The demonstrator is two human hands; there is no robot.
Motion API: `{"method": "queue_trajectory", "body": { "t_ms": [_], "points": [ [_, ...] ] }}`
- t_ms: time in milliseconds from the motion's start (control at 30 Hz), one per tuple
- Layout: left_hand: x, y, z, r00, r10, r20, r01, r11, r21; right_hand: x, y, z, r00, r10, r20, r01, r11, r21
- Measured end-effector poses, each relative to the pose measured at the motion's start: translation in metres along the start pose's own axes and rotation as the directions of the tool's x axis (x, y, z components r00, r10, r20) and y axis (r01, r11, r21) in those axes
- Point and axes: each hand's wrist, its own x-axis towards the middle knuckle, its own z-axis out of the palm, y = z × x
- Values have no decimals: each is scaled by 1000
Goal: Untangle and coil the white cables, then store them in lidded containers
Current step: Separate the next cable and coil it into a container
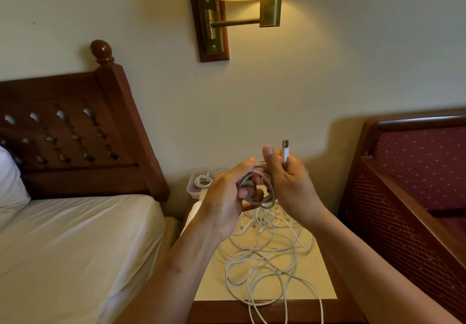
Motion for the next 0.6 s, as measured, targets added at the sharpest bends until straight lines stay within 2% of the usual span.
{"method": "queue_trajectory", "body": {
  "t_ms": [133,200,267,367,467,533,600],
  "points": [
    [3,-8,7,966,164,-199,-156,986,53,-5,3,3,983,-133,125,148,981,-127],
    [3,-11,11,943,224,-247,-204,973,106,-8,11,4,963,-197,185,241,936,-256],
    [2,-10,11,946,209,-249,-191,977,94,-9,18,1,955,-229,188,280,902,-328],
    [1,-1,3,992,47,-119,-49,999,-12,-9,22,-8,959,-209,190,260,915,-309],
    [-2,4,-7,987,-139,78,147,983,-113,-6,30,-17,943,-176,284,259,921,-290],
    [-2,2,-10,978,-163,126,171,984,-51,-4,38,-20,925,-156,348,251,935,-249],
    [-3,0,-9,987,-110,118,106,994,38,-4,39,-22,922,-155,354,234,953,-192]
  ]
}}
